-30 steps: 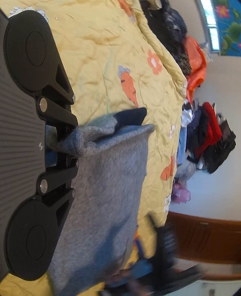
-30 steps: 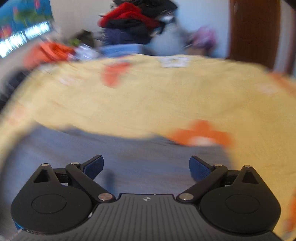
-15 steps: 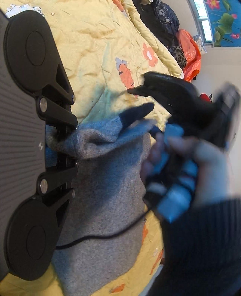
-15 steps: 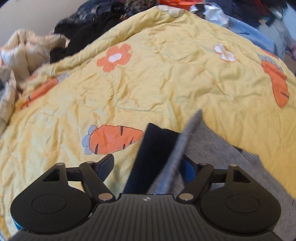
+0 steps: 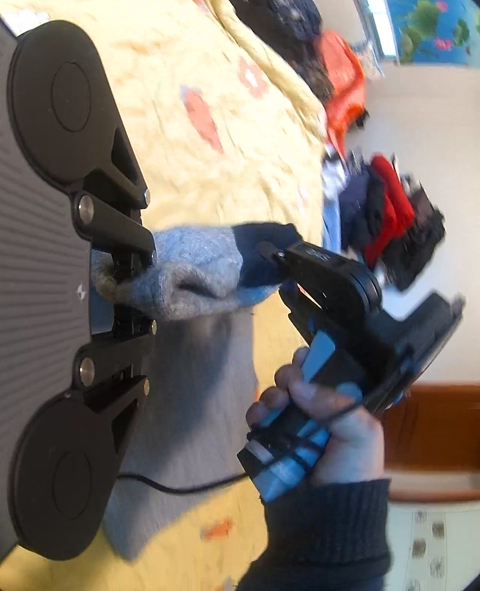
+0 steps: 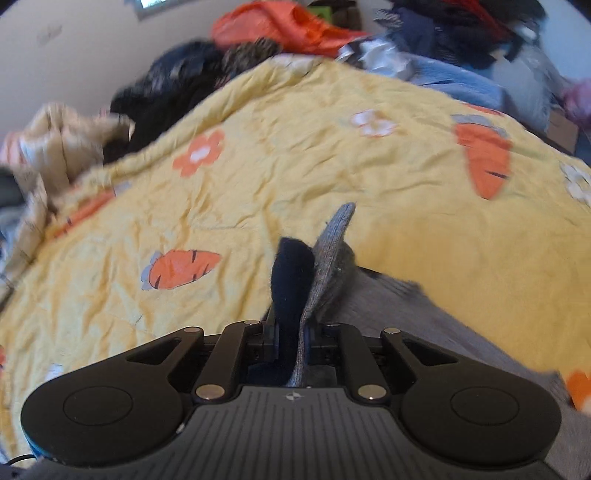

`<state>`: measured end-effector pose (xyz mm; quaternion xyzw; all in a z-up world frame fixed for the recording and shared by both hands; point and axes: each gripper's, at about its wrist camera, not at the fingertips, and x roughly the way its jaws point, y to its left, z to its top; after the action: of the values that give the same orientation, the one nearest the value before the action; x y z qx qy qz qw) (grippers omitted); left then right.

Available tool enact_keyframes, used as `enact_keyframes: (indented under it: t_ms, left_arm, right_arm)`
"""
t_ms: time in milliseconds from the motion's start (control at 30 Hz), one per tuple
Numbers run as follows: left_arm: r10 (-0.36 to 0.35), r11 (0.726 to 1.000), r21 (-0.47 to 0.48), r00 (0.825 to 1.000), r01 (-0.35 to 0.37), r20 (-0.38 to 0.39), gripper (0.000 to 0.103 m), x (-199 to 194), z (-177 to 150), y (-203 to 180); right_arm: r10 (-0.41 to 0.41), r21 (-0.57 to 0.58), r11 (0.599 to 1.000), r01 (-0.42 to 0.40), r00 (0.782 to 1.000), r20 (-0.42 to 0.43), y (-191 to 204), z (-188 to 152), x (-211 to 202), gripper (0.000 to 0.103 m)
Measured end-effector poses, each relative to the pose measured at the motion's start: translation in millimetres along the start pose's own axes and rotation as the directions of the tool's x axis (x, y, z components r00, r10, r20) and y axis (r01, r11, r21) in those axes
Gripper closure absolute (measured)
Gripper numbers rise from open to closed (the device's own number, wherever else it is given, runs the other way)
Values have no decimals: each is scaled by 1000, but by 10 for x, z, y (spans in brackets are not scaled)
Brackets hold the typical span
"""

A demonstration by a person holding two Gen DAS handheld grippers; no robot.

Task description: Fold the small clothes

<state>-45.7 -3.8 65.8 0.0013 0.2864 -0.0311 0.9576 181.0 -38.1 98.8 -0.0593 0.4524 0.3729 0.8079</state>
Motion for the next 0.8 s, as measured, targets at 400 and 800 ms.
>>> enact_keyframes:
  t_ms: [400,800]
  left_arm:
    - [-221,952,189,967,242,-127,97,381,-41,-1638]
    - [-112,912,376,981,164,-157,97,593,-232,-2076]
  right_arm:
    - [-125,243,964,109,991,52,-1604,-1054,-987,89]
    - [12,451,889,-72,991,135,-2058,-1214,-778,73]
